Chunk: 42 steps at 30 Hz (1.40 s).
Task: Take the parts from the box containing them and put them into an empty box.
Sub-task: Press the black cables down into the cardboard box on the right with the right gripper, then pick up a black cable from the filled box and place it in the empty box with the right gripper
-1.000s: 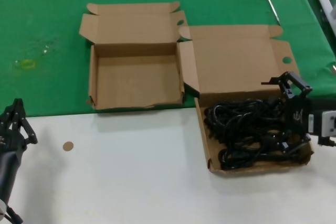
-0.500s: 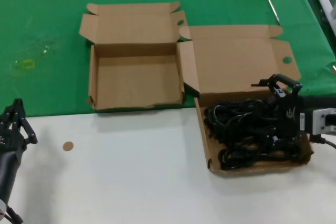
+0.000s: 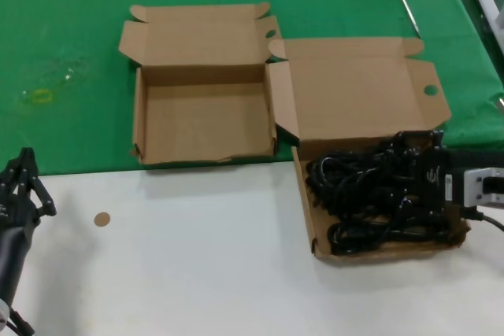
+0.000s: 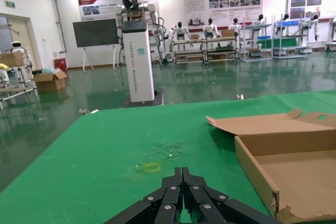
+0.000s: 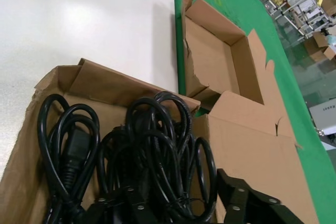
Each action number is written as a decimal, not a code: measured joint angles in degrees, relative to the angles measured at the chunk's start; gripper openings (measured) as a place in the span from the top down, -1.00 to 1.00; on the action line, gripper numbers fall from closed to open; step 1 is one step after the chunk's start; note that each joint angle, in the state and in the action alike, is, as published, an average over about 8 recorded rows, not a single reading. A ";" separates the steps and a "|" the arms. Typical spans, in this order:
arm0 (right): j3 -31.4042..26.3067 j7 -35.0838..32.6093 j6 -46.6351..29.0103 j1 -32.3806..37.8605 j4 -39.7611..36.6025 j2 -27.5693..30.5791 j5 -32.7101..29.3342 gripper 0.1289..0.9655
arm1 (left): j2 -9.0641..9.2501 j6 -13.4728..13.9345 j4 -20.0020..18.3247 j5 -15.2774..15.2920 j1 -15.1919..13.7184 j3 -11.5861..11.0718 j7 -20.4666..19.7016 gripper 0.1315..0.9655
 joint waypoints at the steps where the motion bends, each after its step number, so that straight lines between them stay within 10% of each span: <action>1: -0.02 0.02 0.01 -0.05 0.00 -0.01 -0.06 0.03 | 0.00 0.00 0.00 0.00 0.00 0.00 0.00 0.95; 21: 1.76 1.92 0.75 -2.65 3.45 2.39 0.03 0.79 | 0.00 0.00 0.00 0.00 0.00 0.00 0.00 0.95; 42: -2.30 15.99 2.99 7.67 11.83 -3.28 -7.45 0.81 | 0.00 0.00 0.00 0.00 0.00 0.00 0.00 0.95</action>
